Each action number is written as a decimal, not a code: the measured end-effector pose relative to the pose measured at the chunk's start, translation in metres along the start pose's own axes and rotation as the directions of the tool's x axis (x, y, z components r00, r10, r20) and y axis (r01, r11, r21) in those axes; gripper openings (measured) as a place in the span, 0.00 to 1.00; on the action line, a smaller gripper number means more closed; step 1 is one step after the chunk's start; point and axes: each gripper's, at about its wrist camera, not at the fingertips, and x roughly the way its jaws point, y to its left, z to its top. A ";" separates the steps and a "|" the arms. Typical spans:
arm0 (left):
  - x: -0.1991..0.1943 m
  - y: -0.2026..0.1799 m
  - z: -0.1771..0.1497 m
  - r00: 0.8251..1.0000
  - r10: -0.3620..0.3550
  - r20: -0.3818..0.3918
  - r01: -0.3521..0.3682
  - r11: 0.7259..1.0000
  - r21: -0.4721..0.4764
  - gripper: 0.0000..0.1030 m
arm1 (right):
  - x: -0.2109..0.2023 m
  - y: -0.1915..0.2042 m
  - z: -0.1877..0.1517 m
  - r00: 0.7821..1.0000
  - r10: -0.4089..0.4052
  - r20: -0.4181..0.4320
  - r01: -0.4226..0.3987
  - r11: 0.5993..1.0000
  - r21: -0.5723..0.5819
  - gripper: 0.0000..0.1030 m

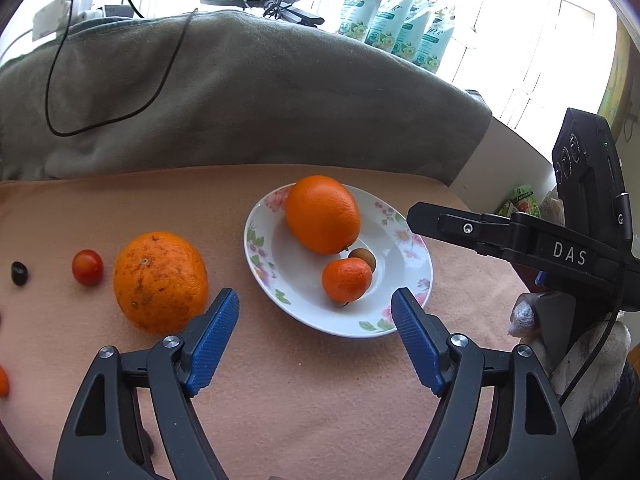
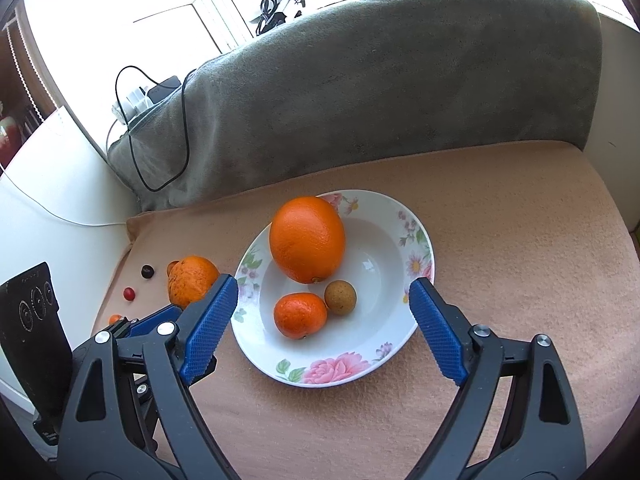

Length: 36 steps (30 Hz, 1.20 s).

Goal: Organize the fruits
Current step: 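Open both tools, releasing the longan and tangerine onto the plate, then move the right tool to the rough orange and close on it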

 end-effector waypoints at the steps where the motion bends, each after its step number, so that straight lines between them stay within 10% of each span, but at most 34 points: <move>1: -0.001 0.002 0.000 1.000 0.002 0.001 -0.002 1.000 -0.003 0.76 | 0.000 0.002 0.001 1.000 0.003 0.000 -0.003 1.000 -0.001 0.87; 36: -0.025 0.105 -0.014 0.999 0.030 0.016 -0.025 0.969 -0.247 0.76 | 0.053 0.087 0.023 0.968 0.210 -0.140 -0.222 0.972 -0.079 0.92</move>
